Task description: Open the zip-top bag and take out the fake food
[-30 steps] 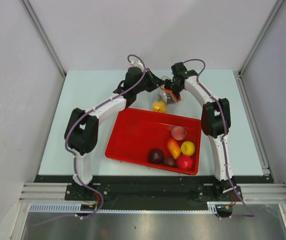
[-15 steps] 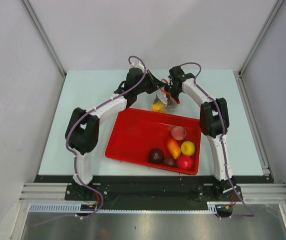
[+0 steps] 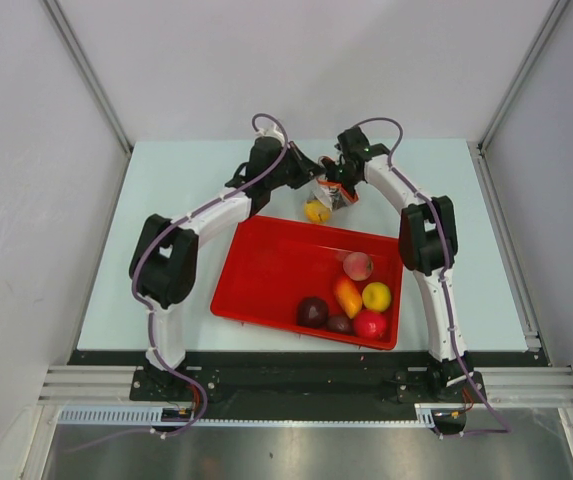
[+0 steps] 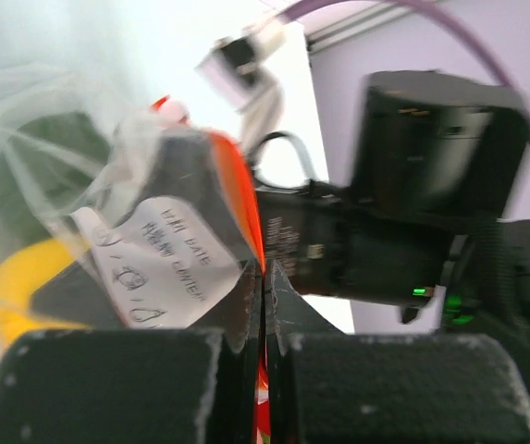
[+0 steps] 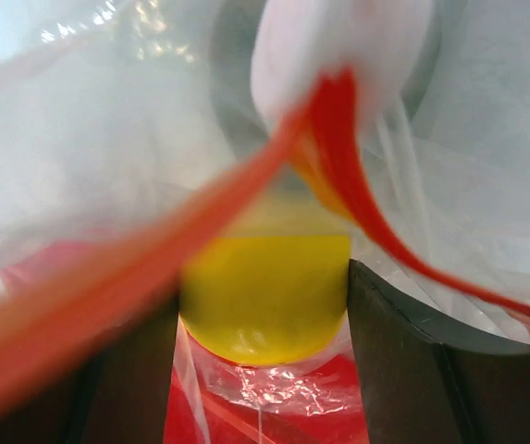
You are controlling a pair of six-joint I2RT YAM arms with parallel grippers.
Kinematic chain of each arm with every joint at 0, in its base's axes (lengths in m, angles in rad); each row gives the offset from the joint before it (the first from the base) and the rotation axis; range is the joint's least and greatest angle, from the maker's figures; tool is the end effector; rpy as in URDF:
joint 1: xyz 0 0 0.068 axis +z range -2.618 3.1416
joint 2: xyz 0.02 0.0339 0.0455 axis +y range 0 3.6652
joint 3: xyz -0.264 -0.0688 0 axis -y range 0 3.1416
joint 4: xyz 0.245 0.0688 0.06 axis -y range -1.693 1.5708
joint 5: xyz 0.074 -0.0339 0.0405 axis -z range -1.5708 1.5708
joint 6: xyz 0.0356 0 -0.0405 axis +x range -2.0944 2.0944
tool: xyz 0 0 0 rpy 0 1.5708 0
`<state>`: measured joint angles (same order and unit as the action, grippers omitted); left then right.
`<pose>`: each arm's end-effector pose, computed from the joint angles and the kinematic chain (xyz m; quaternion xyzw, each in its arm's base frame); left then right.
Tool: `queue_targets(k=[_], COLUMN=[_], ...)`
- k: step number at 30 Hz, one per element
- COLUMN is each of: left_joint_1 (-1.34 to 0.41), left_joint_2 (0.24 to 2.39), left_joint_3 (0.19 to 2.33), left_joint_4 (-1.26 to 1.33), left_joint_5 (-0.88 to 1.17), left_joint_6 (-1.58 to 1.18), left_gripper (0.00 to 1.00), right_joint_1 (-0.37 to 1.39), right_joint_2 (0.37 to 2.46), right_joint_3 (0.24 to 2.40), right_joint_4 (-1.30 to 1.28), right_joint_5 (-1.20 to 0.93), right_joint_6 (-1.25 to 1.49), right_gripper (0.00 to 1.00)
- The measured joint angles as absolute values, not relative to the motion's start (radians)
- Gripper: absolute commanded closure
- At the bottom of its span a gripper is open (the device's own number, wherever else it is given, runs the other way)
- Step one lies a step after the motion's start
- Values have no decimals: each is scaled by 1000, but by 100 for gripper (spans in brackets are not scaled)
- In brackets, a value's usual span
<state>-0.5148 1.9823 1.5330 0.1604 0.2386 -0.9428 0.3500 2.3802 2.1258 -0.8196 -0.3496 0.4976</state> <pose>0.4105 -0.2419 0.2722 -0.0995 0.7928 -0.4666 0.3794 0.4792 0.1879 0.1976 0.0277 0.9551 0.2532 0.1514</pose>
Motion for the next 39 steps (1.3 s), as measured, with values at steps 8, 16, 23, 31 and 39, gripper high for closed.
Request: queue_targets(k=[8,16,23,31,39], left_joint_1=[-498,-490,-498,-525,-563], left_joint_2=[1979,1934,1926,1931,1953], left_joint_3=[1497,1427,1471,1509,1520], left_joint_4=[160,185,191,160,52], left_joint_5=[226,212,214,210,217], left_joint_6=[-979,-1024,-1011,-966,-902], left_gripper=[100,100,100,100,100], right_joint_1=[340,329,331,371,372], right_joint_2=[2355,2278,2267,2347,2377], right_joint_3=[2174,2140,2219,2417,2416], right_joint_4=[-803,-731,-768,-871,-914], right_joint_5=[-266,-222,-163,-51,-61], right_joint_6=[469,466,543,656,702], right_gripper=[89,85,86,85,90])
